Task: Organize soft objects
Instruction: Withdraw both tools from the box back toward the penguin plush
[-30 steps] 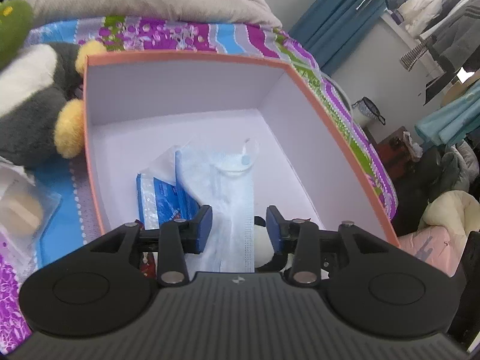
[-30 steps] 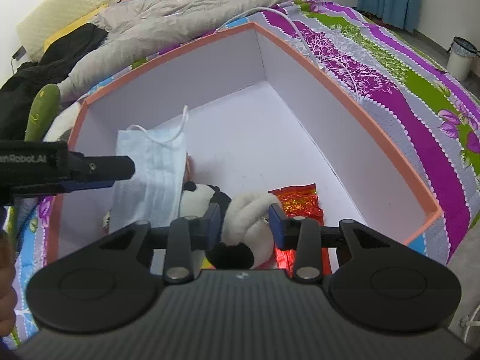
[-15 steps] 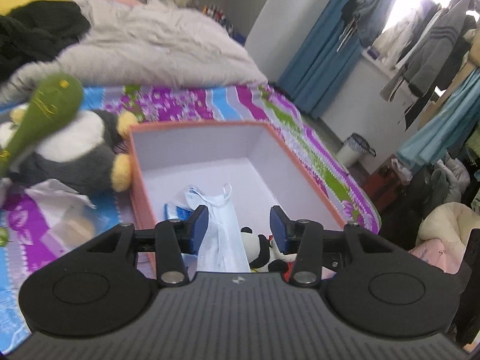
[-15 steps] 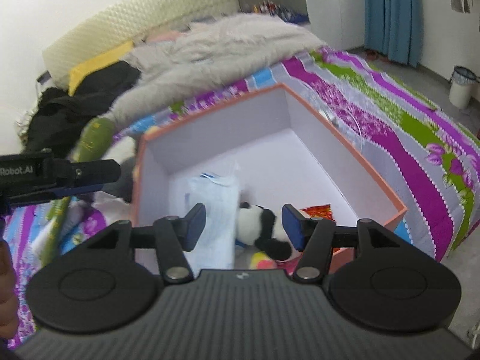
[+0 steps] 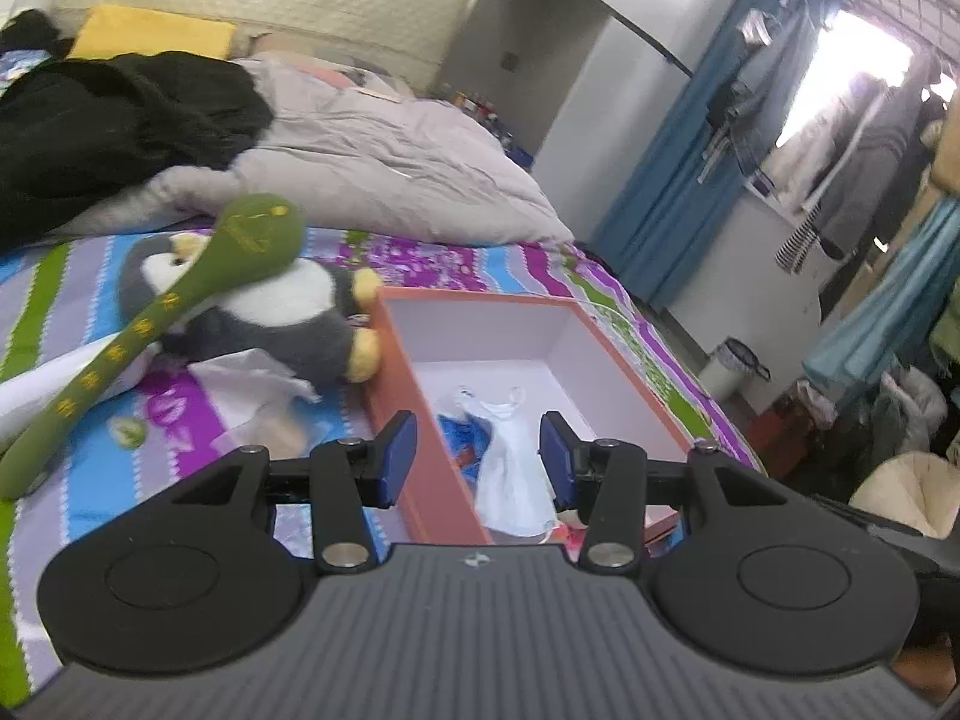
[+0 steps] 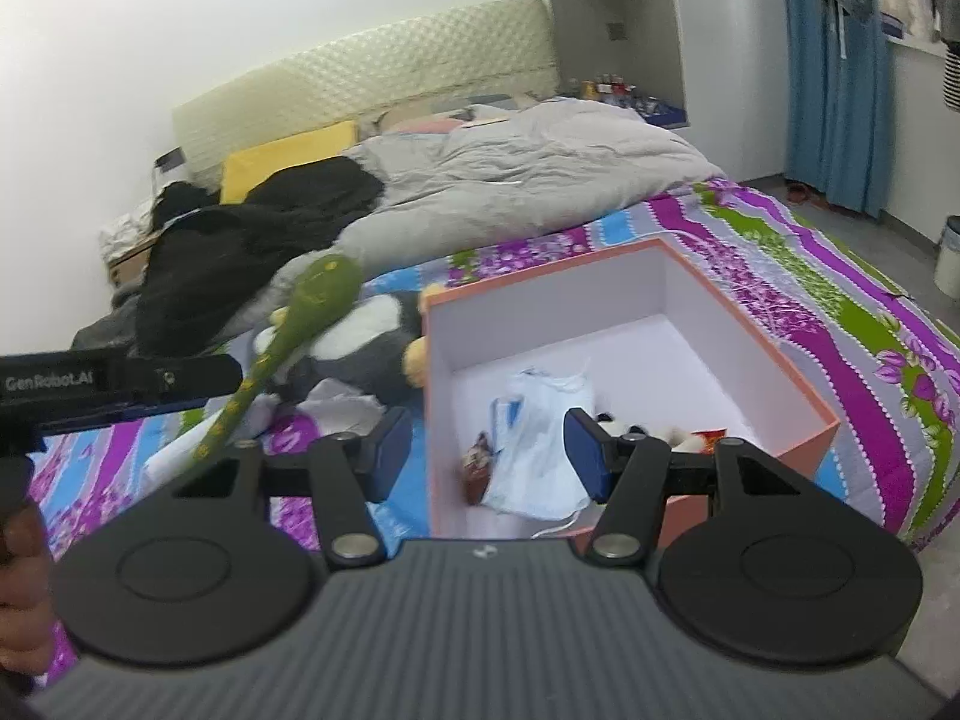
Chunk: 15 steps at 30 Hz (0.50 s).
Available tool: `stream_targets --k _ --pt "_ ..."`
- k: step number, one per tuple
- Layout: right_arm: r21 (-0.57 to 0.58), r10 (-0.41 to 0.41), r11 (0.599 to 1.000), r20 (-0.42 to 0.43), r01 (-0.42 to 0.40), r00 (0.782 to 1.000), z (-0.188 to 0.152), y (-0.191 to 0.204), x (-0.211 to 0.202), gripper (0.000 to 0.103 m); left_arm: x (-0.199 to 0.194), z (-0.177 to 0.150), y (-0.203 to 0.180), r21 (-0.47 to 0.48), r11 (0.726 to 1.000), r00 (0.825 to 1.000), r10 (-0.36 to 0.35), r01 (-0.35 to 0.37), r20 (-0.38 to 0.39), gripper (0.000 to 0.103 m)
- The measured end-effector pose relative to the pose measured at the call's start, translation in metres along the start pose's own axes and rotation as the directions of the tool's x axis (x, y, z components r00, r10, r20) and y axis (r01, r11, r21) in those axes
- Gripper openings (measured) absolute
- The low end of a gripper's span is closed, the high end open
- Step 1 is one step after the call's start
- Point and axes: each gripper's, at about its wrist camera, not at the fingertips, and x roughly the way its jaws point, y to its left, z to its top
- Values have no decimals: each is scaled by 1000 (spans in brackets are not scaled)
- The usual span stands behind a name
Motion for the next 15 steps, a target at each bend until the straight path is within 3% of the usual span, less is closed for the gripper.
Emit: stream_targets --k 15 --pt "-74 101 992 -26 -102 995 -40 48 -23 59 -63 -42 42 -35 996 995 84 -82 49 51"
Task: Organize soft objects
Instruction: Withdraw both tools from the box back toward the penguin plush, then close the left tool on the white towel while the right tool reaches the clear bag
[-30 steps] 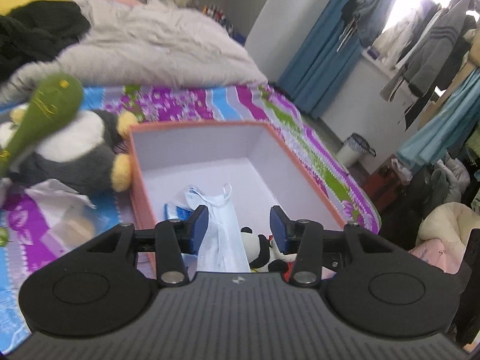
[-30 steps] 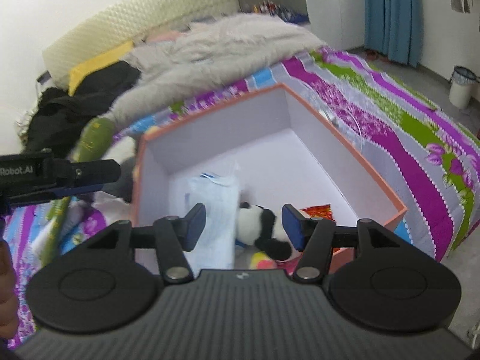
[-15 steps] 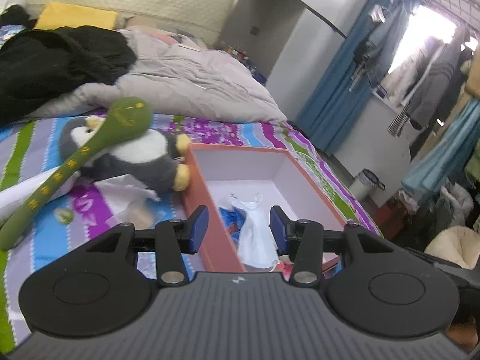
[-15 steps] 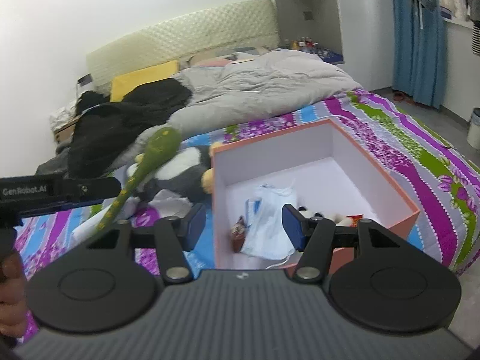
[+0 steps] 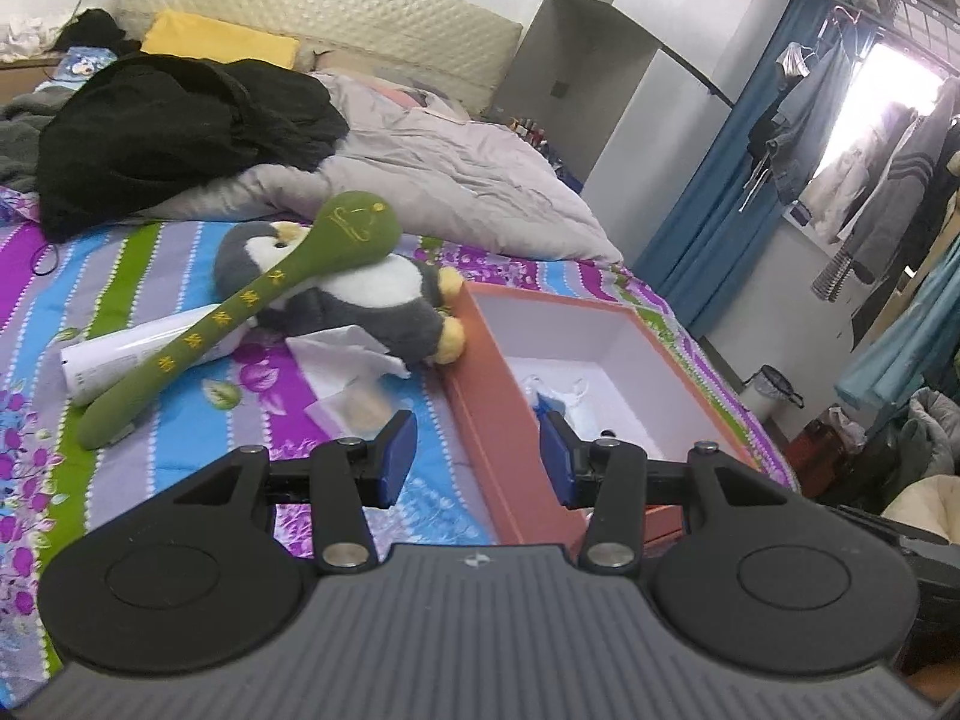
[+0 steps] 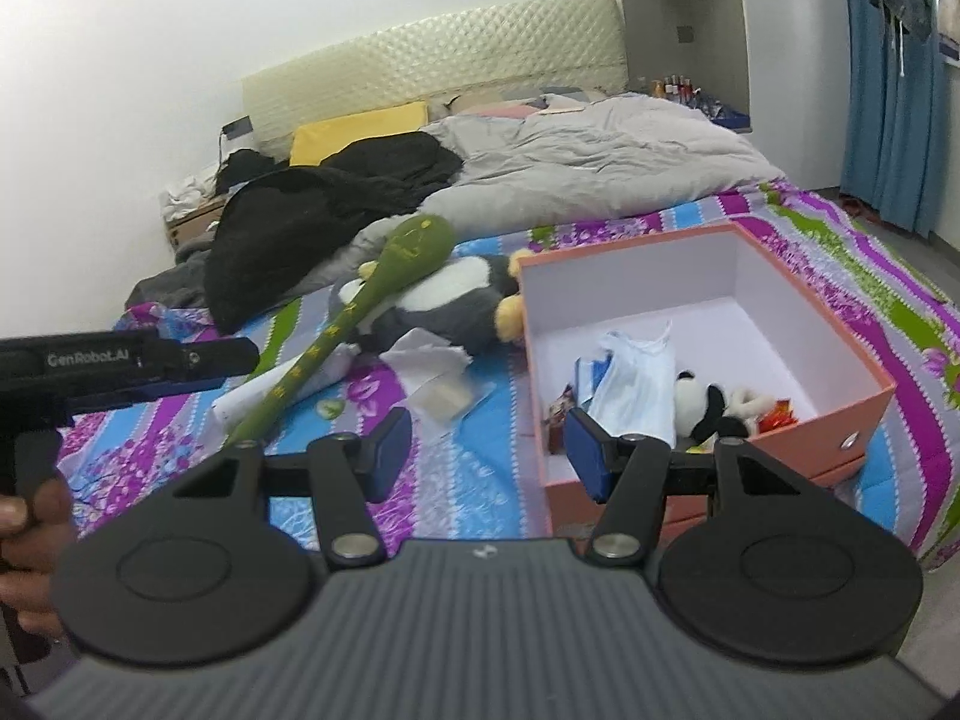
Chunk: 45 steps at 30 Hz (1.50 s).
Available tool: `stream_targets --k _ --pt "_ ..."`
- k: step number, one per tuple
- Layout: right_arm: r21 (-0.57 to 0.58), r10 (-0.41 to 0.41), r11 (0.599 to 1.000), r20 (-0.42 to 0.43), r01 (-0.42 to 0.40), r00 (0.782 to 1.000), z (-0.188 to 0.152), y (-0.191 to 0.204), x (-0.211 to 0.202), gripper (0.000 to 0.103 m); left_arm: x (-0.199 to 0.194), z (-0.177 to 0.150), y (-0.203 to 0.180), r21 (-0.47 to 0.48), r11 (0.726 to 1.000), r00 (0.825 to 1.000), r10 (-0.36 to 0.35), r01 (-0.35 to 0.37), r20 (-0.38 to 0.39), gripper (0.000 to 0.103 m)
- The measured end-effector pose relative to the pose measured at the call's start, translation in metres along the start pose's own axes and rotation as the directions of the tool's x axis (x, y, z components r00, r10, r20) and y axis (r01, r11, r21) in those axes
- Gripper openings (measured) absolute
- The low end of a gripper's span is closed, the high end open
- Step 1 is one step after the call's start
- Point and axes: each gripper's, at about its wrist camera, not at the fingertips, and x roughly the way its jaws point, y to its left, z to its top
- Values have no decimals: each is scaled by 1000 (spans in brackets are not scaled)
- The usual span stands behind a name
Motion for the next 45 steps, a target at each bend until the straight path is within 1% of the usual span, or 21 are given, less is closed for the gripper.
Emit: stream_targets --k 5,9,13,18,22,27,31,36,39,42,45 --pt "-31 21 999 -23 -21 1000 -15 20 1 59 -11 -17 4 24 999 999 35 -35 5 51" --pt "-37 31 999 -57 -33 998 -28 31 6 59 -17 -29 12 17 998 998 55 -55 8 51" --pt "-36 38 998 -82 -41 996 -35 34 12 59 -17 -36 23 5 997 997 80 -80 0 51" --pt "-23 57 998 -111 -60 992 -35 34 26 59 -3 -42 37 -30 994 994 100 -101 -36 51" --pt "-30 57 998 -126 -62 990 -31 35 40 59 16 -36 46 -46 993 993 104 -106 -58 51" --pt "-29 50 998 -147 -55 988 -25 36 65 59 48 -24 57 -46 992 990 109 -114 -85 51" --pt "-25 52 998 -163 -57 985 -19 33 94 59 83 -15 67 -18 991 984 127 -131 -128 51" --pt "-6 52 999 -193 -54 980 -12 30 136 59 133 -4 87 -8 990 975 139 -142 -172 51" --pt "-23 51 998 -202 -57 978 -8 29 163 59 165 2 101 -25 993 973 112 -119 -200 51" --pt "-47 46 997 -217 -57 975 -6 28 190 59 198 7 114 -9 991 970 127 -131 -205 51" --pt "-40 39 998 -237 -50 971 -4 23 218 59 231 11 132 -38 990 968 124 -135 -217 51"
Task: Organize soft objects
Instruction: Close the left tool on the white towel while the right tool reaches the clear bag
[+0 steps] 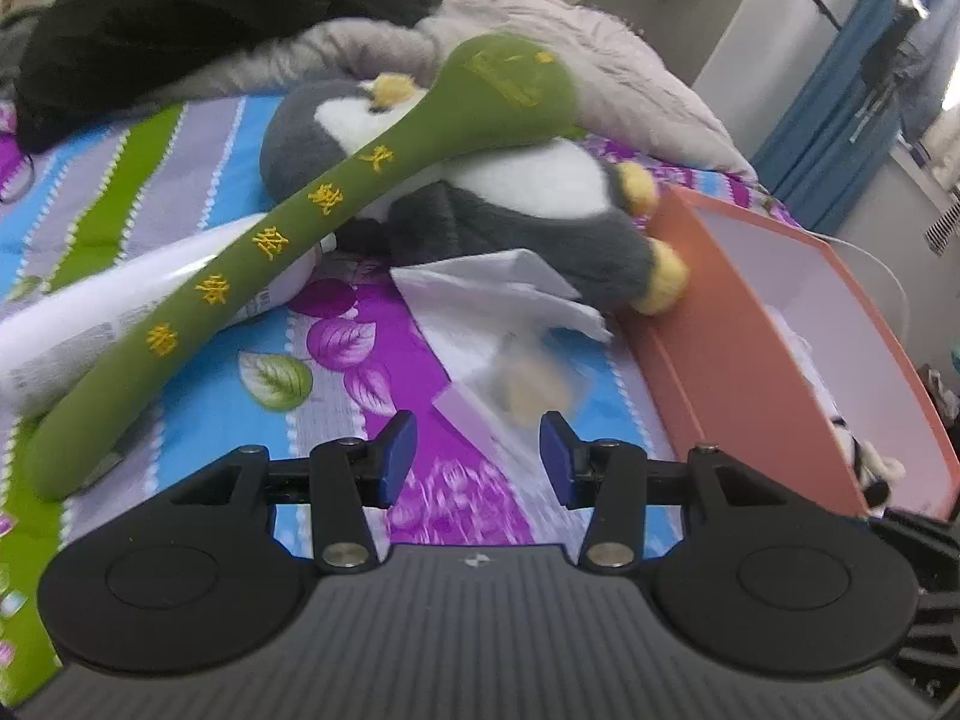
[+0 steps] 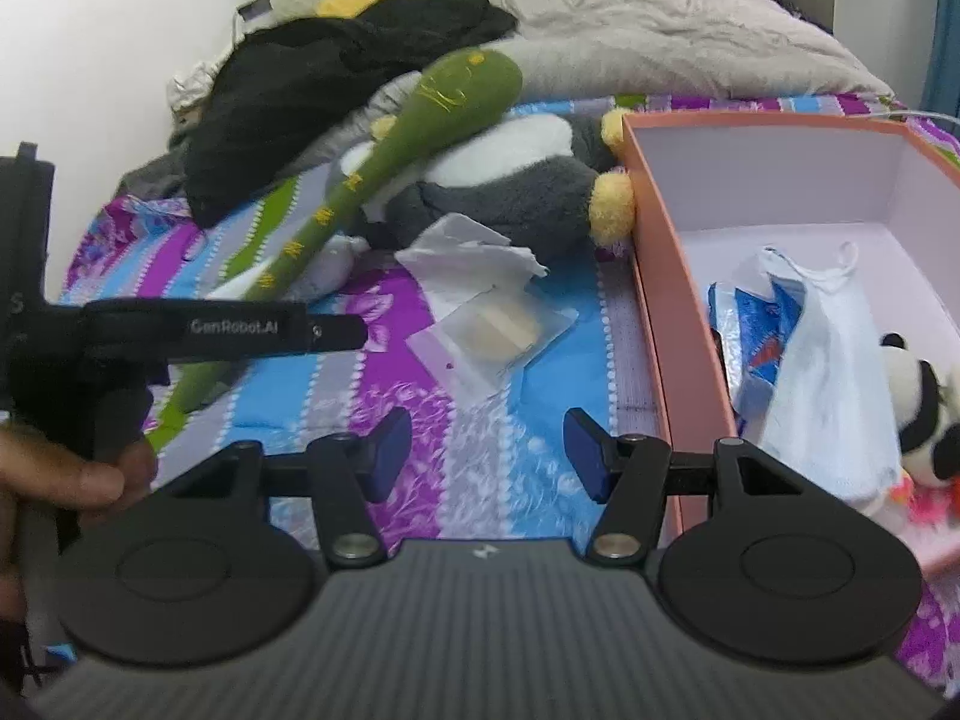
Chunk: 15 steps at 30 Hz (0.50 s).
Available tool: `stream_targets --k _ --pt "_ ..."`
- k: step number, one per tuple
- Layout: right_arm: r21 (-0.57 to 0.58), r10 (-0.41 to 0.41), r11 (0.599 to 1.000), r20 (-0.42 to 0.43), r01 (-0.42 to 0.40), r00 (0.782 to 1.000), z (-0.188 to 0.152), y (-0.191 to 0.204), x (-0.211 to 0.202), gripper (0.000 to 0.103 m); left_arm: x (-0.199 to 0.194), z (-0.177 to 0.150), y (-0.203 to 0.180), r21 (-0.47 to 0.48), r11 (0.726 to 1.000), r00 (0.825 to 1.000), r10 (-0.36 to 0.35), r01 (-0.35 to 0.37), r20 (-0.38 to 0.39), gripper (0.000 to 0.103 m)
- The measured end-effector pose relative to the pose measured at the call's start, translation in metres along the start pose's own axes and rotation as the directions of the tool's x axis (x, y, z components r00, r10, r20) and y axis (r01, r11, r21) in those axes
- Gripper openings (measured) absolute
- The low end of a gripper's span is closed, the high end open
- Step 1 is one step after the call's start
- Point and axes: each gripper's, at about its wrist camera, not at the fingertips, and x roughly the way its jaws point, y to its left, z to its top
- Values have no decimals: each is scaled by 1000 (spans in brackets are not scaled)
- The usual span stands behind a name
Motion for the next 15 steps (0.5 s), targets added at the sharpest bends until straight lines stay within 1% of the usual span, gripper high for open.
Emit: stream_targets --k 5,7,11,15 --pt "7 -9 1000 -47 9 999 10 -7 48 59 47 14 18 -29 1000 1000 0 0 -18 51" --pt "9 -19 1000 -65 20 998 13 -9 66 66 64 19 23 -36 999 1000 -7 6 -16 51" --pt "30 -7 1000 -89 9 996 19 -15 96 66 92 29 32 -44 999 1000 0 -1 -28 51" --pt "26 -3 1000 -100 5 995 22 -16 118 66 110 39 35 -24 1000 1000 -18 18 -8 51"
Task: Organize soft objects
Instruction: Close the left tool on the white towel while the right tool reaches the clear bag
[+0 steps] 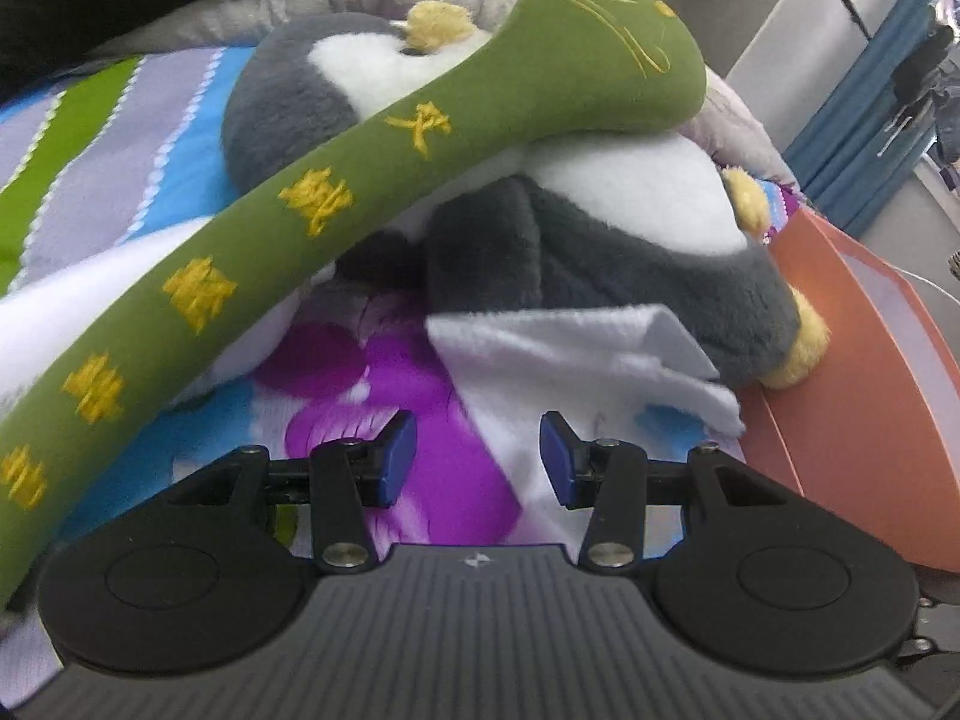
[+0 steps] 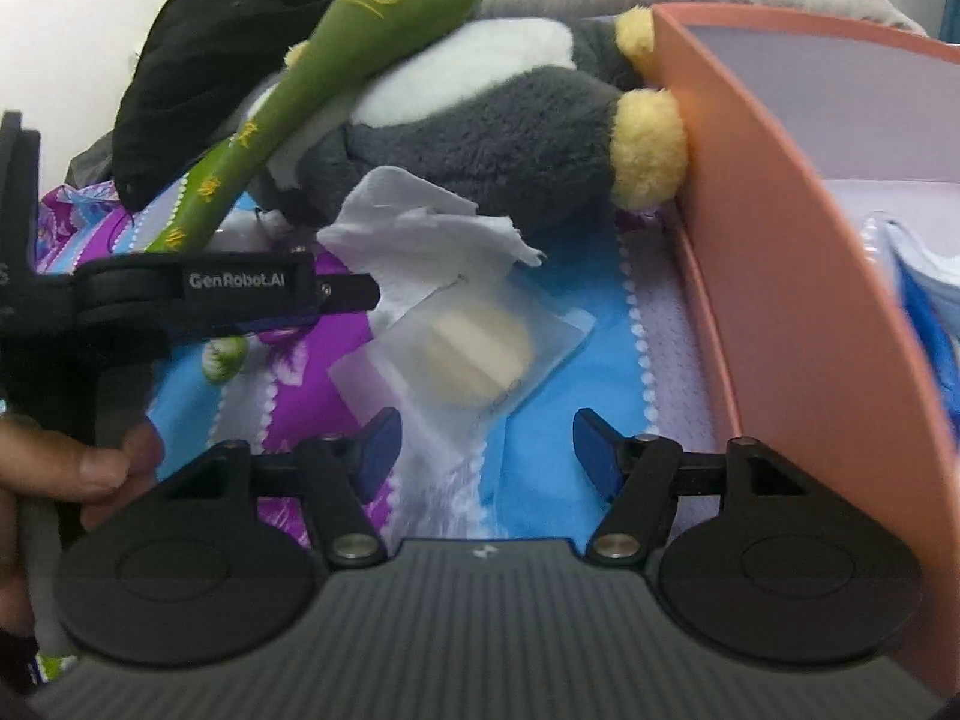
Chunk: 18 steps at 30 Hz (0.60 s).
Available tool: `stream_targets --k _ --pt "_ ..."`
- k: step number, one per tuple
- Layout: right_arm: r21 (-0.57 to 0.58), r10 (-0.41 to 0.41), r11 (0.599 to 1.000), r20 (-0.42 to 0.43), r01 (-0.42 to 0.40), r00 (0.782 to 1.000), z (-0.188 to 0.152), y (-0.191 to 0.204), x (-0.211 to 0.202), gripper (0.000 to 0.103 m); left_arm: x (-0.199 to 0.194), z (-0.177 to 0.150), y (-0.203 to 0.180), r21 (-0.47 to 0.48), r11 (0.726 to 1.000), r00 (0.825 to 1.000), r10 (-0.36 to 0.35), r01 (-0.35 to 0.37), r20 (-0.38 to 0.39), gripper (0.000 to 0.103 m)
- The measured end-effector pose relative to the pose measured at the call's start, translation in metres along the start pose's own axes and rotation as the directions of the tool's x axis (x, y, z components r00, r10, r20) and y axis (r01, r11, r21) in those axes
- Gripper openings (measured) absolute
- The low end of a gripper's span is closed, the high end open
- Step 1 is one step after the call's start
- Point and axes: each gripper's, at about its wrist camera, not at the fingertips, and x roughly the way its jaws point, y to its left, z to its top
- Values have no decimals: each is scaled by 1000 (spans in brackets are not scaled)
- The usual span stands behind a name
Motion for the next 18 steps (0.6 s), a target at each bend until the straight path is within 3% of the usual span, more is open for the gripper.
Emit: stream_targets --k 8,11,14,16,18 --pt "-28 11 1000 11 -11 1000 3 8 24 67 23 13 1 20 999 999 -34 34 36 51" --pt "-52 -19 998 14 19 1000 5 15 27 51 27 15 1 3 999 999 -39 39 37 47" --pt "-29 -25 999 11 25 1000 9 15 26 40 26 15 2 -22 998 998 -54 55 34 29" --pt "-23 -41 999 20 41 999 10 15 23 27 26 16 3 -38 997 997 -63 64 36 18" --pt "-19 -43 999 24 44 999 12 16 18 20 23 16 2 -41 997 998 -57 58 38 14"
